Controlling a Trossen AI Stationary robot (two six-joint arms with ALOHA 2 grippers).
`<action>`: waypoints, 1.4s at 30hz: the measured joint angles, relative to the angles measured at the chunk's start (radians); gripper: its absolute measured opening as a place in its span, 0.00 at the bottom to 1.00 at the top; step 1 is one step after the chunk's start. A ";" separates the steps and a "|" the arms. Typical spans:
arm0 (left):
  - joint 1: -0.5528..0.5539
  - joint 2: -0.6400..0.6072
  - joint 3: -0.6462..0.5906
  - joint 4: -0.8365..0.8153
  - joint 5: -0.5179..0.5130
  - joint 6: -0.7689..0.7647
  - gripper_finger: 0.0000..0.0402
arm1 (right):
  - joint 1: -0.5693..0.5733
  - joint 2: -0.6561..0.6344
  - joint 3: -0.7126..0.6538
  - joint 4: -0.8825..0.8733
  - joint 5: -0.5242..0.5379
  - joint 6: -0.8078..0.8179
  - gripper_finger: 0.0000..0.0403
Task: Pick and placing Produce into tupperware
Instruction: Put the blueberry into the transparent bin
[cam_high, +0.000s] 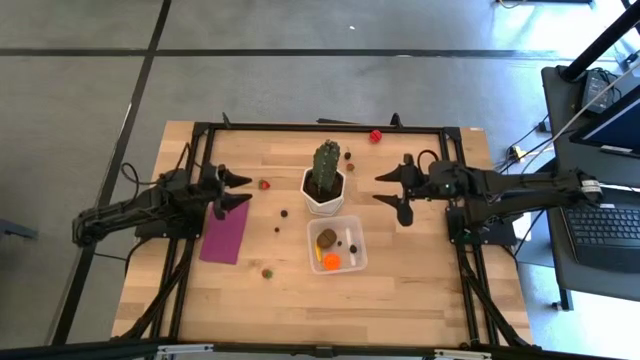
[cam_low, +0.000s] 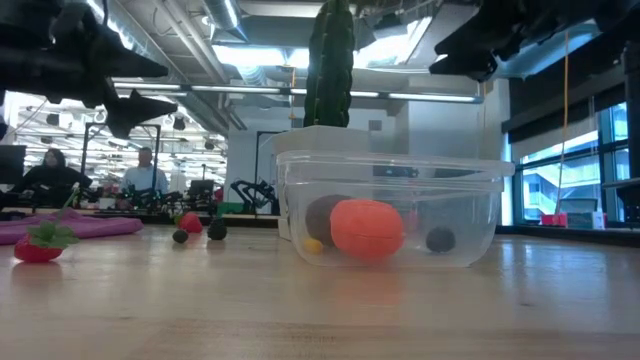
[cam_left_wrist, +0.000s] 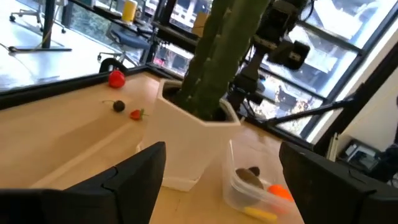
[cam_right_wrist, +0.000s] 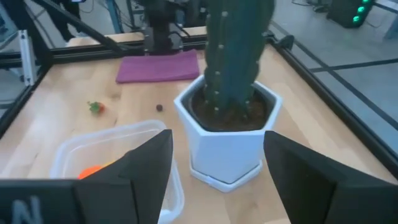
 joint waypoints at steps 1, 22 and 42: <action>-0.003 0.013 0.000 -0.001 0.003 0.020 0.76 | -0.006 0.000 0.000 0.000 0.000 0.000 0.63; -0.239 0.395 0.000 0.342 0.007 0.251 0.72 | -0.051 0.000 0.000 0.000 0.003 0.005 0.63; -0.334 0.797 0.000 0.560 -0.062 0.383 0.72 | -0.051 0.000 0.000 0.044 0.003 0.046 0.63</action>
